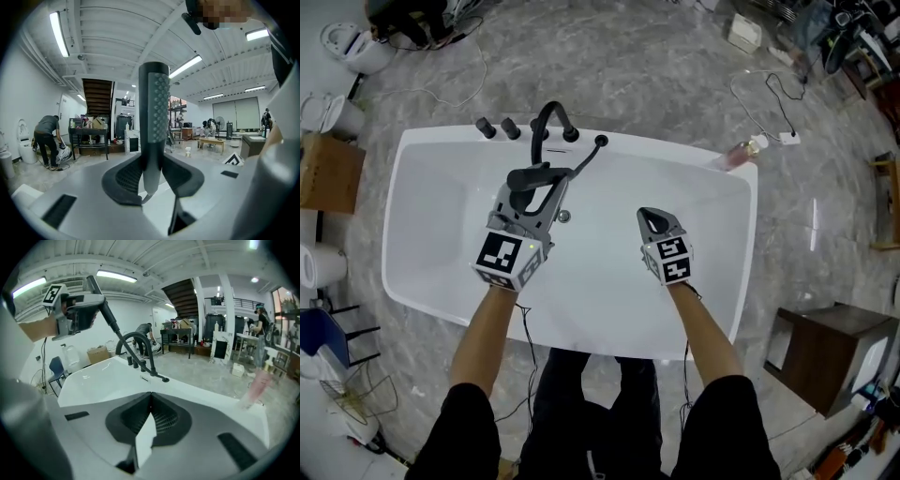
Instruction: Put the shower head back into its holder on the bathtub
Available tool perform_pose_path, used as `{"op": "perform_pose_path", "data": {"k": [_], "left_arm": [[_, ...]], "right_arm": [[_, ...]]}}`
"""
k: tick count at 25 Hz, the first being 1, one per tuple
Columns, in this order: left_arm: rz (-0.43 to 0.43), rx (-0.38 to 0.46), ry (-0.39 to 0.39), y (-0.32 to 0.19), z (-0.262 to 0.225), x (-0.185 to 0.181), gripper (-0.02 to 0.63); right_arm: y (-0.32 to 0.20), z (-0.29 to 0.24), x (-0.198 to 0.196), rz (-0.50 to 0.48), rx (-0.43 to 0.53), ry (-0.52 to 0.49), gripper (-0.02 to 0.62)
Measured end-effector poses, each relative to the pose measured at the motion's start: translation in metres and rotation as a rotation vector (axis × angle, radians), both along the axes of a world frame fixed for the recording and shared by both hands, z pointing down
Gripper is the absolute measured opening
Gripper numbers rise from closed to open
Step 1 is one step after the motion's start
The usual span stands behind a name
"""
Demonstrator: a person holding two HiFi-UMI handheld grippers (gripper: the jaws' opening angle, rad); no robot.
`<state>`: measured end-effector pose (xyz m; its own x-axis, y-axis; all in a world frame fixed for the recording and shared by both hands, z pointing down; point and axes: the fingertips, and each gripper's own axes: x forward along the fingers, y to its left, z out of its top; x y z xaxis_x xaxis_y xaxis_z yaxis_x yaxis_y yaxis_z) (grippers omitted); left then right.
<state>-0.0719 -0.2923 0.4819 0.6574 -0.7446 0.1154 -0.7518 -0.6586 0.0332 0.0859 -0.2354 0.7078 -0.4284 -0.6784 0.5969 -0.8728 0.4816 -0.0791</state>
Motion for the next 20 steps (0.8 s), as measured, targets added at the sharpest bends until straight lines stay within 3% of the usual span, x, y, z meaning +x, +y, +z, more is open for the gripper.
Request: {"op": "perform_pose_path", "data": {"k": [8,20], "left_arm": [[0.022,0.005,-0.047,-0.029,0.006,0.033,0.149],[0.006,0.002,-0.137,-0.068,0.06,0.067,0.15]], "right_arm": [[0.052,-0.016,0.049,0.112,0.009,-0.029,0.005],[0.073,-0.025,0.07,0.177,0.048,-0.084,0.005]]}}
